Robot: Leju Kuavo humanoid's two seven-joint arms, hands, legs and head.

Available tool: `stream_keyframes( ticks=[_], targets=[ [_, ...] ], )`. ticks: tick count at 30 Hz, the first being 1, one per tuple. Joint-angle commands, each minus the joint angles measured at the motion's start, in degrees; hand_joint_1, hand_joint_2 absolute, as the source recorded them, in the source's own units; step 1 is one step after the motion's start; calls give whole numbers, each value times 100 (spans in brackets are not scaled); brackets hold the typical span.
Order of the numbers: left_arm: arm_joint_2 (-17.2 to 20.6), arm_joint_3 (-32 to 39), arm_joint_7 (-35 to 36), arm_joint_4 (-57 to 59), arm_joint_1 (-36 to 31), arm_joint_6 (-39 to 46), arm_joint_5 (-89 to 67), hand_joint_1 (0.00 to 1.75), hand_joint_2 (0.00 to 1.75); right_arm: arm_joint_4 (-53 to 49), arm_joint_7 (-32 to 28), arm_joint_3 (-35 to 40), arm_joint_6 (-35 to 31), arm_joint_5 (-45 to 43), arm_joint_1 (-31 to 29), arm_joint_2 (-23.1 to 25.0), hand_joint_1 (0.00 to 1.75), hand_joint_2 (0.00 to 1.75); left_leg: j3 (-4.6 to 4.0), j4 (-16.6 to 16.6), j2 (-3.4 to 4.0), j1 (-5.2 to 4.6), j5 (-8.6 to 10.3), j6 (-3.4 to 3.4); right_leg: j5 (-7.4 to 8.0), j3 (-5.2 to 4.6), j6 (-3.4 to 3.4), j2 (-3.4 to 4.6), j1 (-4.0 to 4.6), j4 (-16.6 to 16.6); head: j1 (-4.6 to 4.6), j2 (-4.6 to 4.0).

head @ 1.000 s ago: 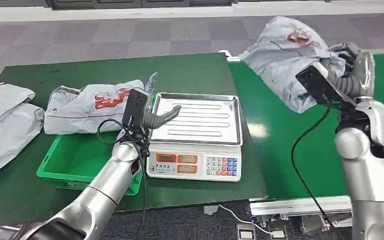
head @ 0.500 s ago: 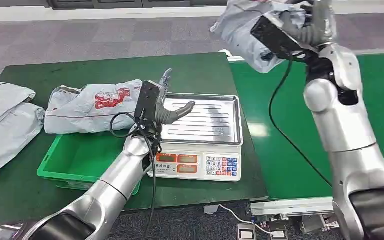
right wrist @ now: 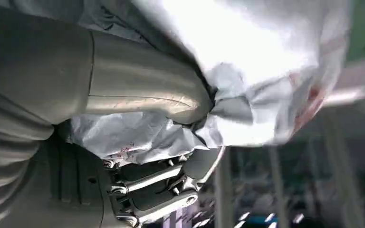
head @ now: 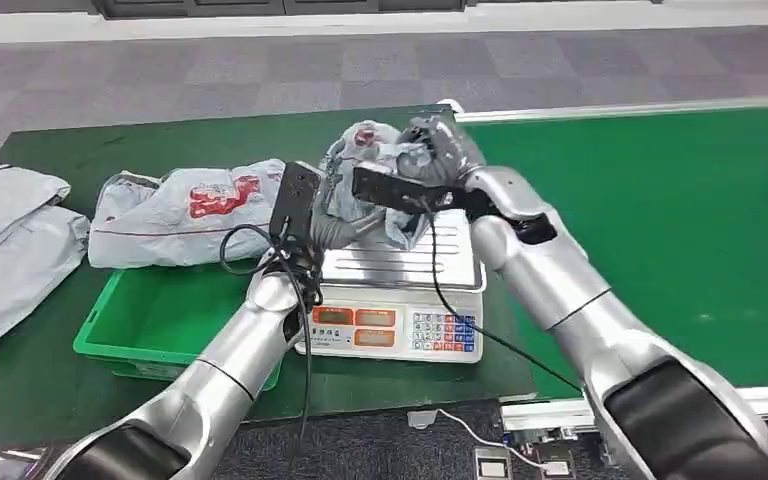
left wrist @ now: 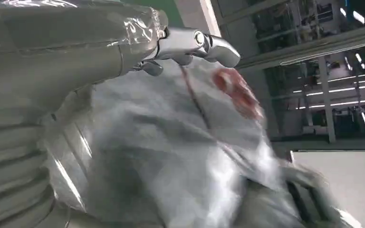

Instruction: Moved the parcel from conveyor to table for the left to box.

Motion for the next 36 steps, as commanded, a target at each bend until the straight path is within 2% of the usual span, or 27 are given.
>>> stream_keyframes(
  ticks=[1, 6, 8, 9, 10, 15, 20, 21, 22, 23, 25, 30, 32, 36],
  targets=[
    [335, -341, -20, 591, -212, 66, 61, 0, 175, 1584, -409, 807, 469, -608, -89, 701, 175, 175, 21, -9, 12, 3, -4, -3, -1, 16, -4, 10, 3, -7, 0, 0],
    [317, -341, -19, 587, -216, 79, 59, 0, 175, 1588, -417, 818, 461, -628, -139, 676, 175, 175, 14, -6, 10, 1, -2, -4, 0, 9, -5, 6, 2, -4, -2, 0],
    [326, -379, 133, 661, -259, 174, -15, 0, 175, 1647, -499, 856, 797, -1011, -69, 731, 175, 175, 15, -7, 2, 4, 0, -5, 0, 12, -5, -1, 5, -8, -2, 0],
    [346, -380, 125, 668, -260, 256, -52, 0, 175, 1656, -502, 915, 814, -1002, -17, 749, 164, 175, 12, -7, 0, 0, 2, -4, 0, 8, -4, -3, 1, -5, -2, 0],
    [386, -376, 130, 678, -247, 249, -62, 0, 175, 1625, -523, 964, 799, -1019, 71, 732, 0, 175, 9, -3, 3, 3, 0, -4, 1, 6, -4, 0, 3, -4, 0, 0],
    [555, -428, 81, 644, -146, 230, -289, 0, 175, 971, -675, 786, 354, -1591, 646, 363, 0, 175, 18, -13, -6, 4, 4, -5, 1, 17, -6, -8, 5, -14, -2, 0],
    [605, -721, 100, 563, -158, 163, -713, 0, 175, 370, -610, 453, -14, -1763, 927, 174, 0, 175, 11, -5, -9, 3, 3, -4, -2, 11, -4, -13, 4, -7, 0, 0],
    [615, -717, 110, 515, -138, 142, -755, 0, 175, 128, -657, 345, -228, -1749, 1018, 120, 0, 175, 14, -10, -11, 5, 3, -3, -1, 17, -4, -15, 6, -15, -2, 0],
    [619, -689, 60, 438, -136, 98, -790, 0, 175, -879, -1048, -240, -1165, -1891, 1471, -46, 0, 175, 11, -7, -11, 3, 3, -3, -2, 14, -3, -15, 4, -11, -2, 0],
    [601, -661, 58, 428, -160, 83, -797, 0, 175, -1498, -911, -397, -1110, -1899, 1662, -202, 0, 175, 5, -5, -15, 5, 4, -4, -1, 8, -4, -18, 6, -9, -2, 0],
    [547, -639, 104, 477, -251, 89, -837, 0, 175, -2073, -692, -627, -911, -1815, 1807, -287, 0, 175, -2, 0, -19, 3, 5, -3, -2, 1, -3, -22, 4, -4, -2, 0],
    [542, -636, 105, 510, -266, 88, -845, 0, 175, -1962, -695, -661, -873, -1761, 1804, -210, 0, 175, 1, 0, -15, 3, 1, -2, -2, 4, -4, -17, 3, -6, 0, 0],
    [496, -626, 68, 587, -338, 61, -862, 0, 175, -1910, -898, -852, -1161, -1698, 1783, -76, 0, 175, 5, -3, -13, 1, 1, -4, -3, 5, -5, -17, 1, -6, -2, 0],
    [346, -734, 154, 867, -643, -48, -939, 0, 175, -2000, -806, -1108, -1165, -1533, 1500, 44, 0, 175, -16, 12, -16, 1, 3, -5, -2, -17, -5, -18, 3, 7, -2, 0]
  ],
)
